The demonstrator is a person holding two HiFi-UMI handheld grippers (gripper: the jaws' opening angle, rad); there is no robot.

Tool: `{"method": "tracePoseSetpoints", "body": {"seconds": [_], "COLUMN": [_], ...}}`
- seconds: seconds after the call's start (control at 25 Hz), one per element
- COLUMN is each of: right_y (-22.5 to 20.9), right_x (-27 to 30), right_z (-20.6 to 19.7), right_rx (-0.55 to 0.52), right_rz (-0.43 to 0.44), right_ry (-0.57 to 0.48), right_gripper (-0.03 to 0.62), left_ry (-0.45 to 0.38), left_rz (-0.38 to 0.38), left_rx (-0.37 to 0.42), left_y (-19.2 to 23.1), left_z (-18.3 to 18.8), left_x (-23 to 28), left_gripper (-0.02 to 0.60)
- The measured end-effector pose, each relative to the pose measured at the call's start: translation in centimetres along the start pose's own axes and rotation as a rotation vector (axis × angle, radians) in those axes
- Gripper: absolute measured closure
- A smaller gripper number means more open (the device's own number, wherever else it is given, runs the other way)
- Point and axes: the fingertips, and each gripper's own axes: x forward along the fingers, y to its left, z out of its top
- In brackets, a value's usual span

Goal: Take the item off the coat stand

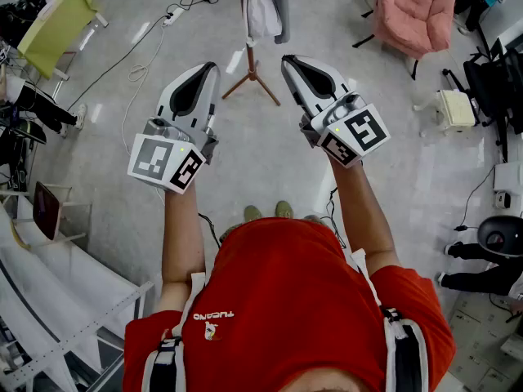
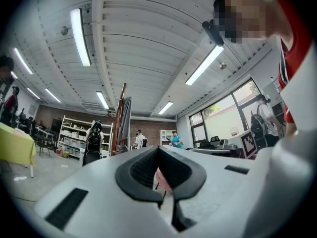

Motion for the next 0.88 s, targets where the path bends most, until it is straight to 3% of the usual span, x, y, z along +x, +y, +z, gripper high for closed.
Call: {"method": "tracePoseSetpoints", "body": {"seconds": [0.24, 0.56, 0.88], "right_y": [0.8, 1.2, -2.0], "right_x": [1.3, 3.0, 5.6], "right_z": [-0.3, -1.4, -1.7], "right_rx": [0.05, 0.05, 0.023], "right_rz": [0.011, -0.043, -0.094], "right_ry": [-0.005, 0.0, 0.009], "right_gripper": [0.569, 0.569, 0.569], "left_ry": [-0.002, -0.015, -0.026], "left_rz": [-0.002, -0.04, -0.053], "left_rx": [-0.008, -0.015, -0.026], "left_y": [1.6, 4.3, 7.5], "left_z": [0.1, -0.3, -0.7], "left_x": [-0.7, -1.4, 1.7], "left_gripper": [0.572, 0.572, 0.572]}}
